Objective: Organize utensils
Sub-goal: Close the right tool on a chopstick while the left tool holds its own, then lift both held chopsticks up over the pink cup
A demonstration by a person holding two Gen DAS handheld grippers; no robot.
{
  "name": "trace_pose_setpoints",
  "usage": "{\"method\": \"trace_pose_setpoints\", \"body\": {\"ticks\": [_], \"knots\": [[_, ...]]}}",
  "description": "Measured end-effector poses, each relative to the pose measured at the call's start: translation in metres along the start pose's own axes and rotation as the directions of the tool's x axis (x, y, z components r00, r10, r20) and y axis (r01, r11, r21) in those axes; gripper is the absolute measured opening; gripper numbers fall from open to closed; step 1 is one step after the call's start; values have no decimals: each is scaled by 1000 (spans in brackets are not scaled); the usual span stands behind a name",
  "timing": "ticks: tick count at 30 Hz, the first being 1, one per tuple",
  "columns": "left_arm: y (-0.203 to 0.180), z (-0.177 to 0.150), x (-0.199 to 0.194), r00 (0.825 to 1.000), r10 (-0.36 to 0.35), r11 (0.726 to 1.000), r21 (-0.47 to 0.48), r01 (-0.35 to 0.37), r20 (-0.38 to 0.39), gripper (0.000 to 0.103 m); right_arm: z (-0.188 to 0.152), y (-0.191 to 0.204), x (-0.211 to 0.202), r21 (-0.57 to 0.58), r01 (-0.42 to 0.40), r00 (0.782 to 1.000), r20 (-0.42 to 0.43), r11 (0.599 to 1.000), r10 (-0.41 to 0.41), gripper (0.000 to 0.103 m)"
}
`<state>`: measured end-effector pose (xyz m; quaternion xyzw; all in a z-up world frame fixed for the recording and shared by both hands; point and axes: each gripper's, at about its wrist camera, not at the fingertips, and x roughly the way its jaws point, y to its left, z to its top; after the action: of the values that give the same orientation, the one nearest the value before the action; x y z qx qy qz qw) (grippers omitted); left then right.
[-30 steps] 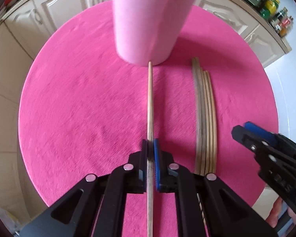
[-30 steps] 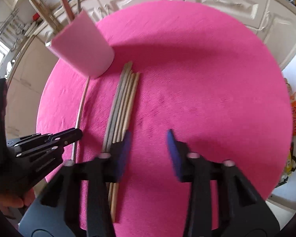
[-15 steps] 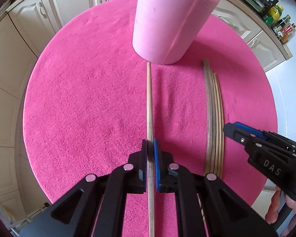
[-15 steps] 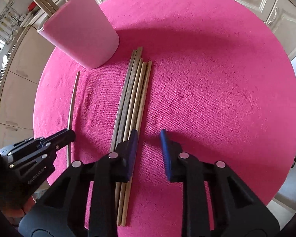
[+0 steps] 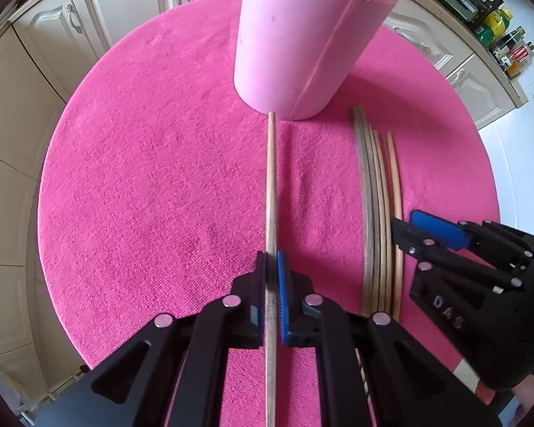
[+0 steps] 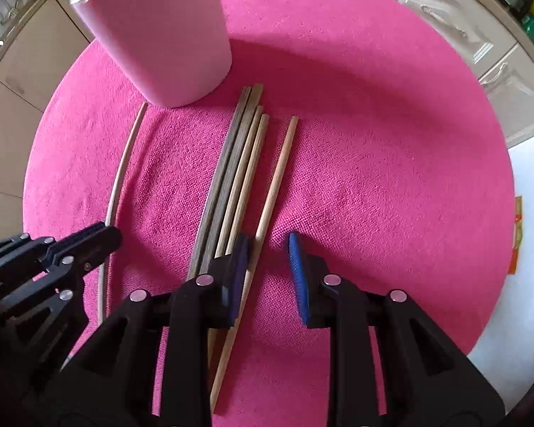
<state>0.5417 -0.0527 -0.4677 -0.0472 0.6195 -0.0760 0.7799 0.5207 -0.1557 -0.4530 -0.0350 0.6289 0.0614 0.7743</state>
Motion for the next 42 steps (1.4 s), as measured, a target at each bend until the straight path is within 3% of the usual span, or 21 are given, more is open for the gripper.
{"method": "trace_pose_setpoints", "body": {"ticks": [2,5,14,23,31,37,42], "knots": [[0,0,-2,1000,-2,1000,2,2,4,6,-1,-3,0,15,-23,1000,1,1000,23,13],[3,-2,-7,1000,-17,1000,-3,17,18,6,-5,-24,0,87,-107,994,-13,990,108,6],[13,-9,-25,994,-81,997,-12,82,72,6,-16,-72,-21,203,-275,961,73,940,266,6],[5,-22,-59,968,-165,986,61,156,191,6,-21,-90,-61,178,-416,898,232,892,373,5],[0,-40,-102,918,-219,974,130,186,331,6,-24,-83,-101,114,-478,849,313,871,425,5],[6,-25,-142,857,-227,974,111,198,463,6,-31,-85,-133,55,-501,813,371,864,448,5],[9,-6,-167,813,-224,974,106,198,538,6,-23,-76,-164,0,-513,770,443,859,460,5]]}}
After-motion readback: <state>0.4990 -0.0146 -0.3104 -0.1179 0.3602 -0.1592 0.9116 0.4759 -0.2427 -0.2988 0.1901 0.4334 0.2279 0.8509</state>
